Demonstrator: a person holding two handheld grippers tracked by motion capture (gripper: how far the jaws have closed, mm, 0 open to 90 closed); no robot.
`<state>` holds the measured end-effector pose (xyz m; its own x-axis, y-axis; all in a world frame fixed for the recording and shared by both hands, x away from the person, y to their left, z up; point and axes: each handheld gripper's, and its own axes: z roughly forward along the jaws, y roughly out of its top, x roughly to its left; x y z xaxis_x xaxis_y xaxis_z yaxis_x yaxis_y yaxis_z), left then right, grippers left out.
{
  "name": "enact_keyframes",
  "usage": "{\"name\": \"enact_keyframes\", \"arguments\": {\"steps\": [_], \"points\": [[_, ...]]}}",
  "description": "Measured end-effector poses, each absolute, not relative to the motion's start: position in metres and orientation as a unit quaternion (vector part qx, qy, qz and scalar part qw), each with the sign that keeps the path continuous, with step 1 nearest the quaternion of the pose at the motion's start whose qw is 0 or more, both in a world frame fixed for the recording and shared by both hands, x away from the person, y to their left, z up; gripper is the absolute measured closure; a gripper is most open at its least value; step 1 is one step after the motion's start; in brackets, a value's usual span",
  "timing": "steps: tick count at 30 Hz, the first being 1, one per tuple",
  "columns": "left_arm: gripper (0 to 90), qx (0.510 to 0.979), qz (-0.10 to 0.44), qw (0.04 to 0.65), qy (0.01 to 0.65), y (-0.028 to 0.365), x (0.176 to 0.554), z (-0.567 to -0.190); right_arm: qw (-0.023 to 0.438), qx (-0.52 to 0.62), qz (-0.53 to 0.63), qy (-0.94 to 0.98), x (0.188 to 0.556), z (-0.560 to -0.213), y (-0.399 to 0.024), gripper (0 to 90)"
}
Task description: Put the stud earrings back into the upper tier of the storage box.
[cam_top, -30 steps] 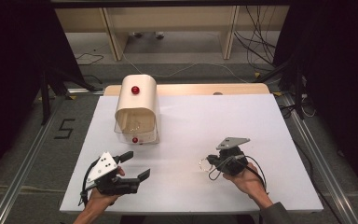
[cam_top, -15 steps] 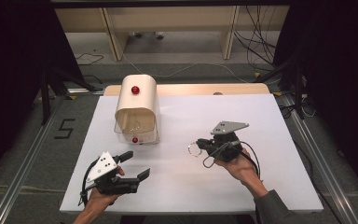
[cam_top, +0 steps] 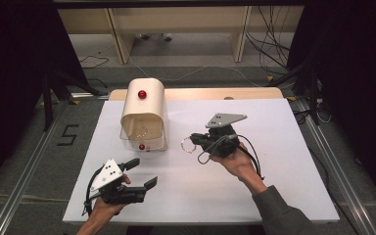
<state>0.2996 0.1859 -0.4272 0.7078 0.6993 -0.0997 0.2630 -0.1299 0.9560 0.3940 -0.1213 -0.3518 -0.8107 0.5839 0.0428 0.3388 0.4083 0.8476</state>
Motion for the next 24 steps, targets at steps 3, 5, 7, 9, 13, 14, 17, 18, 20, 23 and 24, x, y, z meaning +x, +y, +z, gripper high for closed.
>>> {"name": "enact_keyframes", "arguments": {"steps": [3, 5, 7, 9, 13, 14, 17, 18, 20, 23, 24], "points": [[12.7, 0.727, 0.192, 0.570, 0.330, 0.186, 0.300, -0.427, 0.130, 0.270, 0.472, 0.829, 0.396, -0.345, -0.113, 86.0], [12.7, 0.727, 0.192, 0.571, 0.330, 0.186, 0.300, -0.427, 0.132, 0.265, 0.474, 0.829, 0.398, -0.342, -0.107, 86.0], [12.7, 0.725, 0.192, 0.573, 0.331, 0.186, 0.299, -0.427, 0.131, 0.259, 0.475, 0.831, 0.400, -0.337, -0.098, 86.0], [12.7, 0.726, 0.192, 0.572, 0.330, 0.186, 0.299, -0.427, 0.129, 0.255, 0.479, 0.830, 0.402, -0.334, -0.093, 86.0], [12.7, 0.726, 0.192, 0.572, 0.330, 0.186, 0.299, -0.427, 0.126, 0.253, 0.480, 0.830, 0.405, -0.332, -0.087, 86.0], [12.7, 0.726, 0.192, 0.572, 0.330, 0.186, 0.299, -0.427, 0.124, 0.252, 0.482, 0.830, 0.406, -0.331, -0.084, 86.0], [12.7, 0.726, 0.192, 0.572, 0.330, 0.186, 0.299, -0.427, 0.121, 0.249, 0.485, 0.830, 0.407, -0.329, -0.078, 86.0], [12.7, 0.726, 0.192, 0.572, 0.330, 0.186, 0.299, -0.427, 0.120, 0.247, 0.485, 0.830, 0.408, -0.328, -0.075, 86.0], [12.8, 0.726, 0.192, 0.572, 0.330, 0.186, 0.299, -0.427, 0.119, 0.244, 0.485, 0.831, 0.409, -0.327, -0.070, 86.0], [12.7, 0.726, 0.192, 0.573, 0.330, 0.186, 0.299, -0.427, 0.118, 0.240, 0.486, 0.832, 0.411, -0.325, -0.062, 86.0], [12.7, 0.725, 0.192, 0.573, 0.330, 0.186, 0.299, -0.427, 0.115, 0.239, 0.487, 0.832, 0.412, -0.324, -0.056, 86.0]]}}
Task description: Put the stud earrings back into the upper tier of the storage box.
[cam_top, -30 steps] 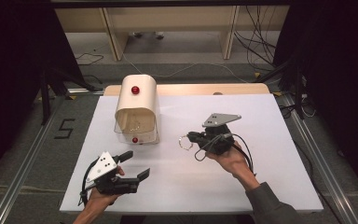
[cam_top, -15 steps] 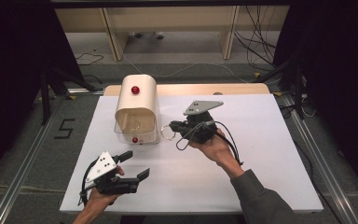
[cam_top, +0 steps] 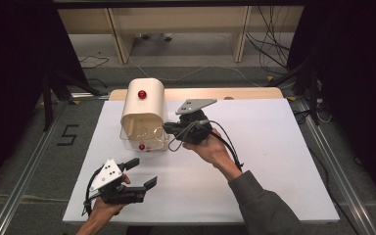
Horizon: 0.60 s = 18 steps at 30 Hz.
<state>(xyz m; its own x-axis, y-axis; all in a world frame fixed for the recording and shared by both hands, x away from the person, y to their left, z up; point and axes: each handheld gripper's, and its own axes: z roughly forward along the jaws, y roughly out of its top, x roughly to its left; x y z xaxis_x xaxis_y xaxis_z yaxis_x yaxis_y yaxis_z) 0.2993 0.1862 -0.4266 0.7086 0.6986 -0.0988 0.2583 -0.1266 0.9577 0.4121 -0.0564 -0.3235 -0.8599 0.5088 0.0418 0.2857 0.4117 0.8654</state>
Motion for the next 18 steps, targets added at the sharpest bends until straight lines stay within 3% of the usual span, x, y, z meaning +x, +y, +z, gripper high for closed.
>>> {"name": "enact_keyframes", "arguments": {"steps": [18], "points": [[12.8, 0.724, 0.191, 0.575, 0.330, 0.186, 0.299, -0.426, 0.112, 0.233, 0.475, 0.841, 0.428, -0.323, -0.007, 85.9]]}}
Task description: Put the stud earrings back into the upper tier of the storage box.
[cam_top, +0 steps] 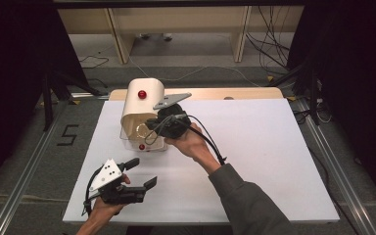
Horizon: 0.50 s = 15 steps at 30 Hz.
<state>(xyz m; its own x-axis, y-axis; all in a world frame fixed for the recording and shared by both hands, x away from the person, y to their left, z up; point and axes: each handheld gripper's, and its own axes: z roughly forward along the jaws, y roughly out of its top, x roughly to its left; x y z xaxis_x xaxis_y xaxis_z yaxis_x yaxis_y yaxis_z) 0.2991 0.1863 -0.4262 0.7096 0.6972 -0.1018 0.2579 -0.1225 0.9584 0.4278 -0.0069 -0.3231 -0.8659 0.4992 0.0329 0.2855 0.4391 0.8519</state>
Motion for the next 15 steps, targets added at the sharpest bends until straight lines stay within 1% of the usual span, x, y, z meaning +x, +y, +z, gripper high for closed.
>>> {"name": "enact_keyframes", "arguments": {"steps": [15], "points": [[12.7, 0.724, 0.190, 0.576, 0.329, 0.186, 0.299, -0.426, 0.124, 0.248, 0.452, 0.848, 0.442, -0.334, 0.023, 85.8]]}}
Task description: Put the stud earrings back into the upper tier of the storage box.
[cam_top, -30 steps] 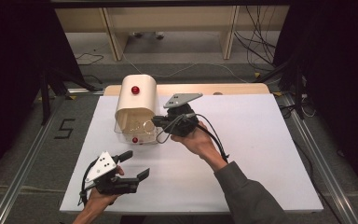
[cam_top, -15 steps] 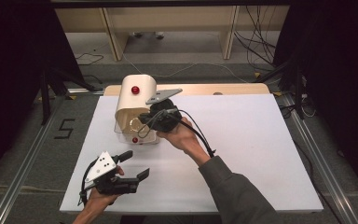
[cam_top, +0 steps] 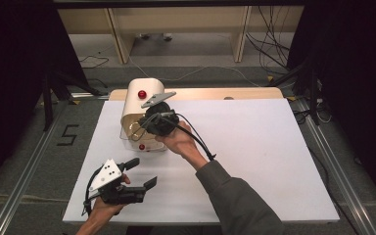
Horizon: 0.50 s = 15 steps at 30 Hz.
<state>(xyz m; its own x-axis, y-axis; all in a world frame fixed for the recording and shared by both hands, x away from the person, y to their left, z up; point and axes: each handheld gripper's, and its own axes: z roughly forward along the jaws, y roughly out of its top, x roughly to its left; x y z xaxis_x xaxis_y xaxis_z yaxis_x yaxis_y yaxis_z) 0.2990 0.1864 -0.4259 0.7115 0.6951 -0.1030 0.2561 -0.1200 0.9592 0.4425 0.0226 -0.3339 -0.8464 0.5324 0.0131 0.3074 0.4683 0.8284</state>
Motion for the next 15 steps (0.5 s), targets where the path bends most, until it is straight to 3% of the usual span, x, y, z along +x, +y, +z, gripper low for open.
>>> {"name": "enact_keyframes", "arguments": {"steps": [14, 15], "points": [[12.8, 0.724, 0.191, 0.576, 0.328, 0.187, 0.299, -0.426, 0.123, 0.253, 0.436, 0.855, 0.448, -0.345, 0.033, 83.8], [12.7, 0.724, 0.191, 0.576, 0.328, 0.187, 0.299, -0.426, 0.117, 0.252, 0.434, 0.857, 0.448, -0.345, 0.033, 73.4]]}}
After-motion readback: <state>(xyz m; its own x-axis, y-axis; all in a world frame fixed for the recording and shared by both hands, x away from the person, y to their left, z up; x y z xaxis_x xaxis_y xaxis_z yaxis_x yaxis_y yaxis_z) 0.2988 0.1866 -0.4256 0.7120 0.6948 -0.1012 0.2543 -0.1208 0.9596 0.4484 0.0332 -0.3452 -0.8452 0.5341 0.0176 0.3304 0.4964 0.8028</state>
